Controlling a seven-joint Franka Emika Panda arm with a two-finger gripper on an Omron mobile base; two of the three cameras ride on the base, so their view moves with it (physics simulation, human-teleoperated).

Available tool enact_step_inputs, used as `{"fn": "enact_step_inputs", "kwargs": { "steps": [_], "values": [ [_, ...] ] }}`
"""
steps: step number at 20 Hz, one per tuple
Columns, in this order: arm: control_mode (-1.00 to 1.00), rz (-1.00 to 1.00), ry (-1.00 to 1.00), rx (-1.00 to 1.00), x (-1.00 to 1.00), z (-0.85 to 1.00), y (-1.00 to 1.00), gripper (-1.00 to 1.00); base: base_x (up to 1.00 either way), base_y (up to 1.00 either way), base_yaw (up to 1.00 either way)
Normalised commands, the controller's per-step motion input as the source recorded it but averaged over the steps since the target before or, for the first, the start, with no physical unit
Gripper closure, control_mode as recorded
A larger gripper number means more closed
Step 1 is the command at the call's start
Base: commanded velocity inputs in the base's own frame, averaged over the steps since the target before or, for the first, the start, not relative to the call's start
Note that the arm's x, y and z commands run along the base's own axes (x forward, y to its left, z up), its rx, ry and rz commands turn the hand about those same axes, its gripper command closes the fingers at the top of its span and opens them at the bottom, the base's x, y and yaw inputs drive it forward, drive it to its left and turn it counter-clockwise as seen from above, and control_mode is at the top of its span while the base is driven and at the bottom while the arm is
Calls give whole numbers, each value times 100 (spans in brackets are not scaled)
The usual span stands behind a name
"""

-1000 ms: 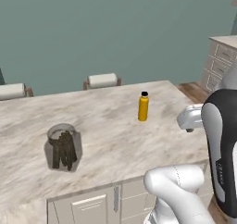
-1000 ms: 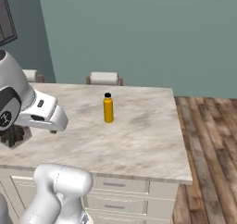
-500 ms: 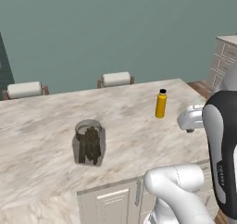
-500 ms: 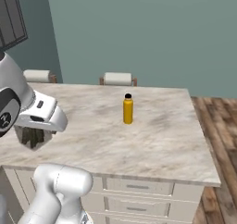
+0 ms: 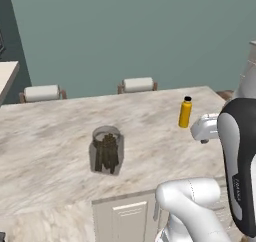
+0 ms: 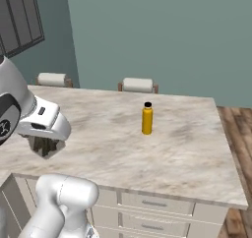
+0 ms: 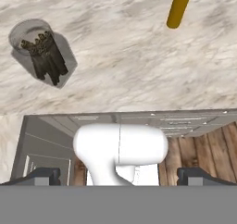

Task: Pick the jar and jar from the dining table and place them in the open cabinet. Close the cabinet after placing the objects.

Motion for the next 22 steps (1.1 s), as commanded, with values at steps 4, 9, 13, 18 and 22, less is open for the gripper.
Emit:
{"fn": "enact_step_inputs", "kwargs": {
  "steps": [4,9,13,18,22],
  "values": [
    [100,0,0,0,0,0,0,-100,12,14,18],
    [100,0,0,0,0,0,0,-100,23,14,2],
    [100,0,0,0,0,0,0,-100,51,18,0],
    [100,0,0,0,0,0,0,-100,40,9,0],
    [100,0,0,0,0,0,0,-100,6,0,0]
  ]
}}
